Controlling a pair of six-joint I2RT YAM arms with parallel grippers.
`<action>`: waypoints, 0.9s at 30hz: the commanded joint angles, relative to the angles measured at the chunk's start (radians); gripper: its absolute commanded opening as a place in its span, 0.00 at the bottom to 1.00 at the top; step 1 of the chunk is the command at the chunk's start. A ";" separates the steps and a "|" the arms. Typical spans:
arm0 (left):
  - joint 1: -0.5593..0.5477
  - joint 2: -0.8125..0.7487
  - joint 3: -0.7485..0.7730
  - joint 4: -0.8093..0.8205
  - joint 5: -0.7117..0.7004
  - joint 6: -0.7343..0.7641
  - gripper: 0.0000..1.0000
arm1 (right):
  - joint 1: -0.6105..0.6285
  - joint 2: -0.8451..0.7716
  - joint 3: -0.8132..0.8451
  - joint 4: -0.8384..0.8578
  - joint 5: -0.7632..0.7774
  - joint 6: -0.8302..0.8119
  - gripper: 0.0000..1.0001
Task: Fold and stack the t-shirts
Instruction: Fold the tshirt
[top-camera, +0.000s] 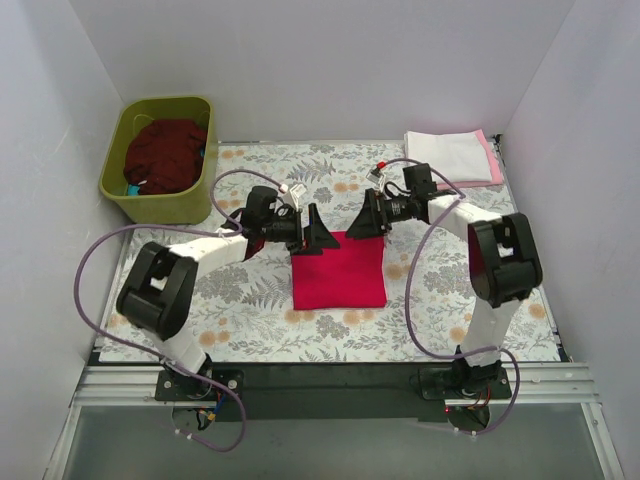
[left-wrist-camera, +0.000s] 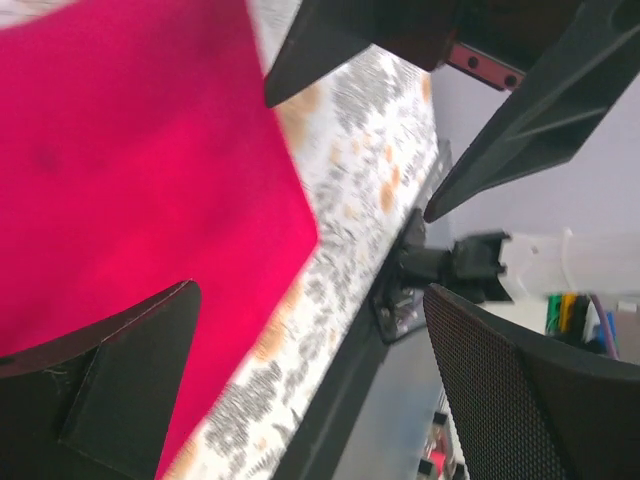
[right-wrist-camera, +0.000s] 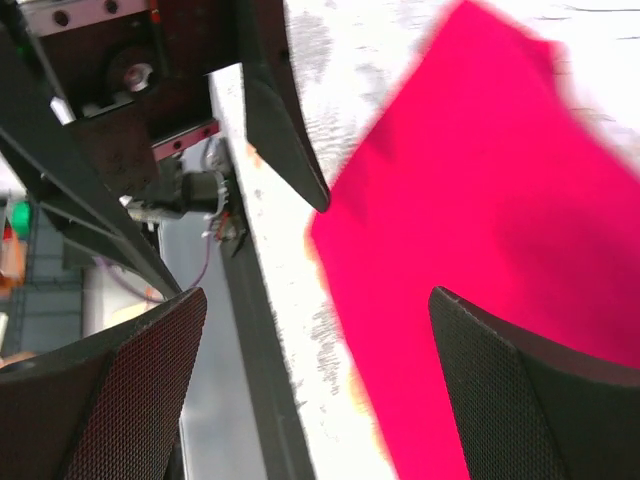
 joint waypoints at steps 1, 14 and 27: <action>0.048 0.134 0.017 0.075 -0.055 -0.037 0.94 | -0.030 0.141 0.072 -0.020 0.029 -0.045 0.98; 0.138 0.230 0.032 0.100 0.000 -0.097 0.93 | -0.061 0.285 0.214 -0.015 -0.014 -0.024 0.98; 0.160 0.356 0.189 0.138 -0.060 -0.130 0.93 | -0.064 0.354 0.283 -0.003 0.029 0.002 0.98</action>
